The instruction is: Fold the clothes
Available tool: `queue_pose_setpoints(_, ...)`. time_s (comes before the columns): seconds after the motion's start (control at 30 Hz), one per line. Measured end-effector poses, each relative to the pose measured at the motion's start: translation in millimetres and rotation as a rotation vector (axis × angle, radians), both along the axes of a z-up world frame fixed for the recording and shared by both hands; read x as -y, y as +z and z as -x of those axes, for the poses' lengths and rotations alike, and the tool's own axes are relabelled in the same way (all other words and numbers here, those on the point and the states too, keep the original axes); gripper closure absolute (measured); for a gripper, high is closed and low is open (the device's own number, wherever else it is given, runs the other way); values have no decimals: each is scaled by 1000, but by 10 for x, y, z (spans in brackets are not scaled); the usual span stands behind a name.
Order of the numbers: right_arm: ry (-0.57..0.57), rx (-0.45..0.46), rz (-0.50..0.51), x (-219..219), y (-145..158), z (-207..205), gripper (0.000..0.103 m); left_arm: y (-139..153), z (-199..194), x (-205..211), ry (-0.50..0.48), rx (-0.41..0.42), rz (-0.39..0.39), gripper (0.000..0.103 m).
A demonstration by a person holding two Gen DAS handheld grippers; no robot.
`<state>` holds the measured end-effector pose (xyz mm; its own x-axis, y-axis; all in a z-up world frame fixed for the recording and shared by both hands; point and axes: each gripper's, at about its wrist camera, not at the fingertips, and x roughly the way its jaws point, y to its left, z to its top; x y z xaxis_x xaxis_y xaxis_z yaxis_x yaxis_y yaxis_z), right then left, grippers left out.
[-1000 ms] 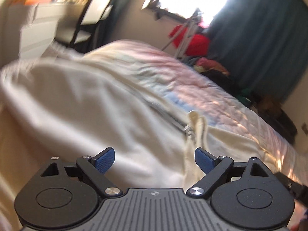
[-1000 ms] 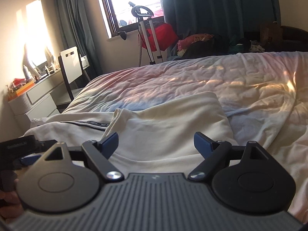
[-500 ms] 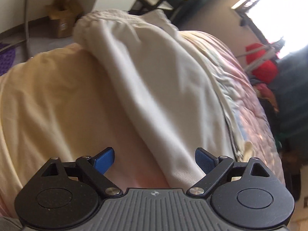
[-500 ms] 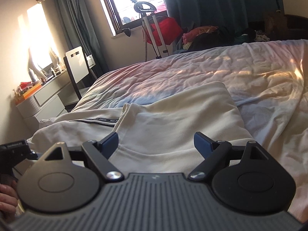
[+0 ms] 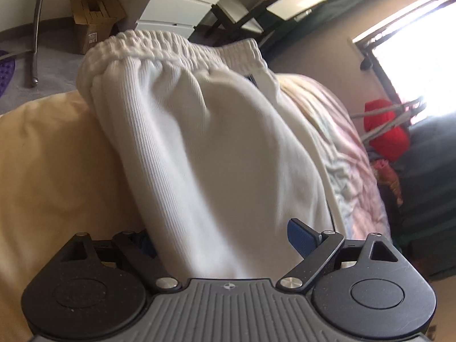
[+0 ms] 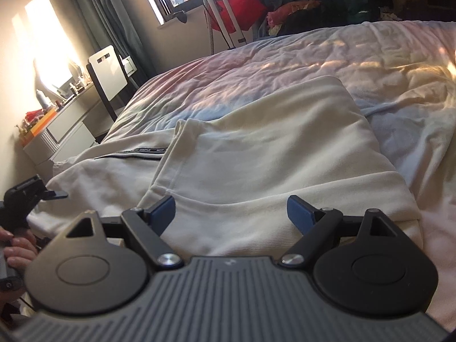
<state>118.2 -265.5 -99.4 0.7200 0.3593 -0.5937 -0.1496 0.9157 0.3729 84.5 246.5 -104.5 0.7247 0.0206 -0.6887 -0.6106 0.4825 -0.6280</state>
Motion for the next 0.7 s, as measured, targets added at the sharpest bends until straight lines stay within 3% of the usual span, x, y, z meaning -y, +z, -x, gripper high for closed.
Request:
queue_pose_setpoints(0.1, 11, -17, -2, -27, -50, -80, 16, -41, 26, -103, 43, 28, 21, 27)
queue_pose_setpoints(0.23, 29, -19, 64, -106, -118, -137, 17, -88, 59, -205, 92, 64, 56, 35)
queue_pose_setpoints(0.37, 72, -24, 157, -207, -240, -196, 17, -50, 119, -325, 159, 87, 35, 50)
queue_pose_setpoints(0.5, 100, -9, 224, -277, -285, -176, 16, 144, 64, -284, 176, 84, -82, 89)
queue_pose_setpoints(0.7, 44, -16, 116, 13, -115, -112, 17, 854, -37, 314, 132, 165, -389, 94)
